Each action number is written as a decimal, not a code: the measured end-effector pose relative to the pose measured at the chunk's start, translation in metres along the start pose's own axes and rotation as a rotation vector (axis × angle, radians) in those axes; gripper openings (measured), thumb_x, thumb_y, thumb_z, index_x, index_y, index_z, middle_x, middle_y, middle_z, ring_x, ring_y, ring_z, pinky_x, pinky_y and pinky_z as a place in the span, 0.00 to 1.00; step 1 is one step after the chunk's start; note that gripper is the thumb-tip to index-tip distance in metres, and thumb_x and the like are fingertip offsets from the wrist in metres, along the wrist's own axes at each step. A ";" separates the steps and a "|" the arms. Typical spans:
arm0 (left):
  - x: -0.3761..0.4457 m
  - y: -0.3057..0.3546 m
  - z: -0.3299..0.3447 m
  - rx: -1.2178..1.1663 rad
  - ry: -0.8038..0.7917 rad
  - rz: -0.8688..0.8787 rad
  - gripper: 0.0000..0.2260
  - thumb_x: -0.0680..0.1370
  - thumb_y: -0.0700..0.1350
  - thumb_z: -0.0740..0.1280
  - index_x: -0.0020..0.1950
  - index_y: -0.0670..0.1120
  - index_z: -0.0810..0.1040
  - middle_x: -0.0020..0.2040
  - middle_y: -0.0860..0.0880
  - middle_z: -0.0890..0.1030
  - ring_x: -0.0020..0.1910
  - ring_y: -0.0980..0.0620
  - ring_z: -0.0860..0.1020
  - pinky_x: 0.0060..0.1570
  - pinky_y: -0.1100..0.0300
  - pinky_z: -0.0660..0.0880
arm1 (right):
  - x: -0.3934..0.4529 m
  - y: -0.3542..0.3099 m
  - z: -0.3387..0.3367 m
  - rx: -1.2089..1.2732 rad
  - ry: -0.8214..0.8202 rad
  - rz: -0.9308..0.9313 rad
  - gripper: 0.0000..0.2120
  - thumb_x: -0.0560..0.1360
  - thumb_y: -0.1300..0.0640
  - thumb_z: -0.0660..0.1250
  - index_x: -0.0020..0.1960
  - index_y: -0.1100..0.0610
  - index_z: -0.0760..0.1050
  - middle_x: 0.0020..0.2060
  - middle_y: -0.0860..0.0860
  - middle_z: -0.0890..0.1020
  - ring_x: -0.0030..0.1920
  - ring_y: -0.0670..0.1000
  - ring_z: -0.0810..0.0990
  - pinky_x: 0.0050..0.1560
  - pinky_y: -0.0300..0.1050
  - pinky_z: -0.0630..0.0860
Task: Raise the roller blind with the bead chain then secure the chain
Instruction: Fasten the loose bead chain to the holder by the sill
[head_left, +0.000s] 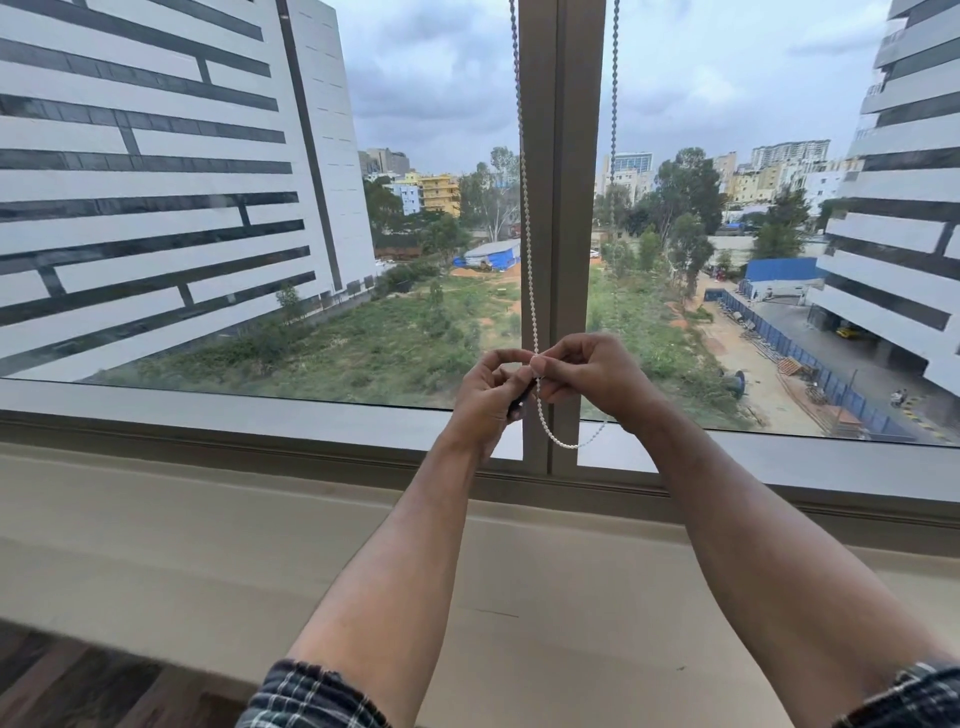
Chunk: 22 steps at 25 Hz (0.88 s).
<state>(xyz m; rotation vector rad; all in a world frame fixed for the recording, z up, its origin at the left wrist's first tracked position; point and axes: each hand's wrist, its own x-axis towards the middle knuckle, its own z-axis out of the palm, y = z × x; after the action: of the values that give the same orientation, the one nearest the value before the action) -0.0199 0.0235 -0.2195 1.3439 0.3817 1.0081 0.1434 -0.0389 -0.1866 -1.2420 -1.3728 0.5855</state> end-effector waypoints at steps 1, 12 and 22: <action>0.000 -0.001 0.002 -0.008 -0.003 -0.002 0.07 0.82 0.35 0.65 0.55 0.46 0.78 0.33 0.48 0.76 0.37 0.48 0.70 0.30 0.62 0.66 | 0.000 0.001 0.000 0.017 0.012 0.008 0.11 0.75 0.60 0.77 0.49 0.68 0.84 0.33 0.57 0.87 0.34 0.51 0.88 0.36 0.41 0.85; 0.001 -0.002 0.004 0.010 0.022 -0.044 0.15 0.82 0.30 0.60 0.62 0.47 0.74 0.29 0.51 0.71 0.31 0.50 0.73 0.32 0.58 0.66 | 0.002 0.002 -0.011 -0.133 -0.086 -0.012 0.06 0.78 0.59 0.75 0.49 0.60 0.88 0.30 0.52 0.85 0.31 0.46 0.82 0.37 0.36 0.80; -0.004 -0.001 0.014 0.008 0.106 -0.057 0.12 0.83 0.32 0.58 0.62 0.46 0.71 0.32 0.48 0.74 0.28 0.52 0.70 0.28 0.59 0.63 | 0.003 0.005 0.005 -0.201 0.023 0.010 0.15 0.78 0.53 0.74 0.37 0.61 0.86 0.22 0.48 0.79 0.23 0.44 0.75 0.29 0.32 0.72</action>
<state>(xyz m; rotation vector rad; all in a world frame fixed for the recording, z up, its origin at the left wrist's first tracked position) -0.0109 0.0119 -0.2185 1.2827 0.5015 1.0332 0.1410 -0.0333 -0.1916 -1.4120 -1.4332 0.4464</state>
